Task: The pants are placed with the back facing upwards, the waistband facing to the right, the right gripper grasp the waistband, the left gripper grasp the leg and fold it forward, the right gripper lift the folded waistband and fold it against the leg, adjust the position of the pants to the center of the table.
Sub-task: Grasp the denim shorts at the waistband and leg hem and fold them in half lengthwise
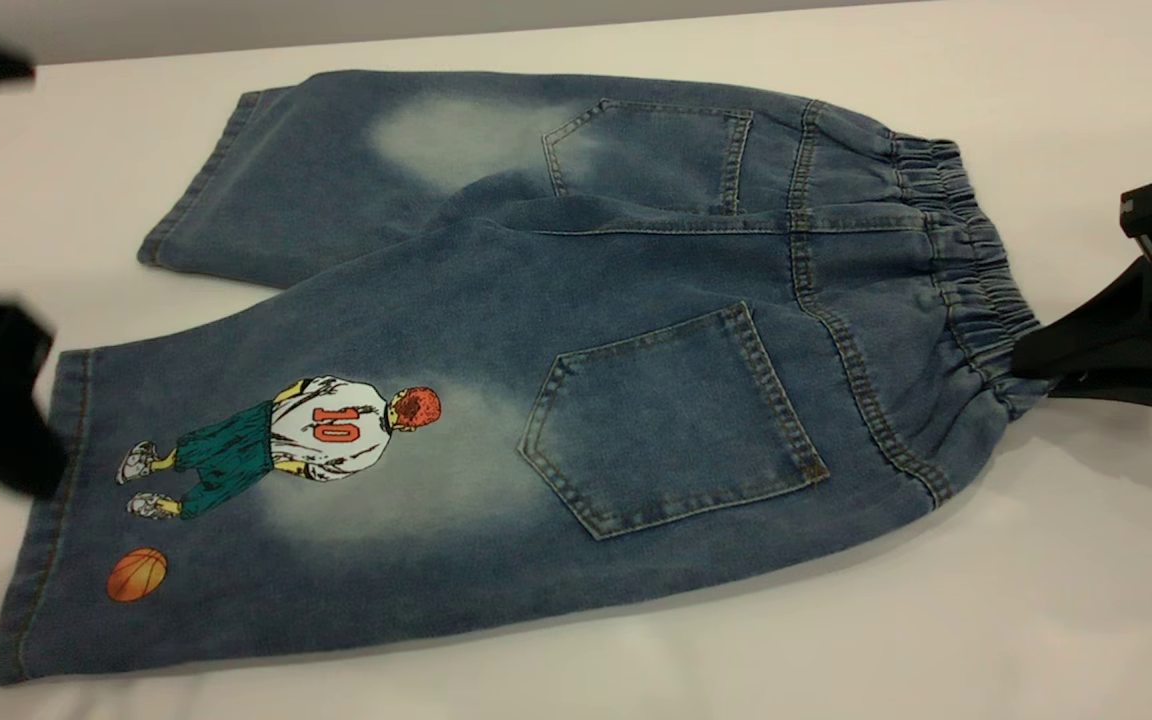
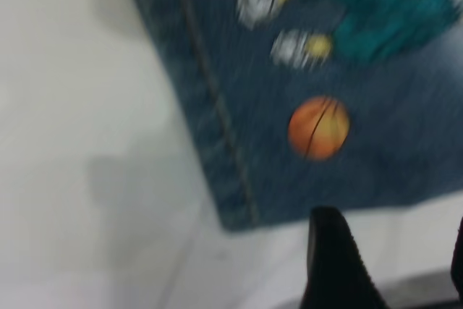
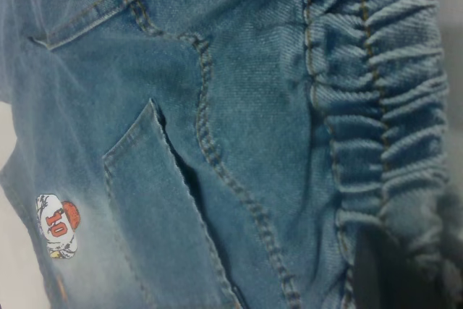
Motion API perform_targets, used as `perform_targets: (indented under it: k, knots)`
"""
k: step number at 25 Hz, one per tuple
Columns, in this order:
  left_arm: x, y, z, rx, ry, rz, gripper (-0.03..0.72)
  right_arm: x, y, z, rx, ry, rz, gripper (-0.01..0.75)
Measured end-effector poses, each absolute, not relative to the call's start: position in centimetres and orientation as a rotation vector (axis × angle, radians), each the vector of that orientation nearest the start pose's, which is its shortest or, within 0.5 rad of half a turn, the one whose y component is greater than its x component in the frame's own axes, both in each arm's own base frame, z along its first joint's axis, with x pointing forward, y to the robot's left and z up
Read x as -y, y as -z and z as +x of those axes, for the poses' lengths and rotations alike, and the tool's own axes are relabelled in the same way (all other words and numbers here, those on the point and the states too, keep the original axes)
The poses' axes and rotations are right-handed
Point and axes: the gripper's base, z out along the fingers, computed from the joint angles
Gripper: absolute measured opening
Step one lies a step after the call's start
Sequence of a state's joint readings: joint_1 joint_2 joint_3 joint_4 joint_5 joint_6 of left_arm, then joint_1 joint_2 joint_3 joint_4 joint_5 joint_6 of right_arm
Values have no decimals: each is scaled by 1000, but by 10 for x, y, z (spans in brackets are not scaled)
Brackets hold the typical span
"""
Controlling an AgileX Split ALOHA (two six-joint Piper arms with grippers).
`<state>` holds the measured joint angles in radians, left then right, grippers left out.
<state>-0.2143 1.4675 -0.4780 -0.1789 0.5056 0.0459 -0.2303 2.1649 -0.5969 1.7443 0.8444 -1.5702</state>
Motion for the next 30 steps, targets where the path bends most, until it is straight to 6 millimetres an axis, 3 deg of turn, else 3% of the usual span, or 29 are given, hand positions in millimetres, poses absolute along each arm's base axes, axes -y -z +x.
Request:
perform_targets:
  k: [3,7,14,30]
  knots:
    - [45,-129,181,-3012,118,245,360,-8,-29,260,-2602,-1174,479,27]
    - [42,-128,183,-2984,63,330,360,-9,-30,261,-2586,-1201,474,27]
    - [42,-118,185,-3013,52,339,360,-10,-31,261,-2578,-1214,473,27]
    - [41,-61,189,-3161,2,392,360,-10,-31,261,-2577,-1215,473,27]
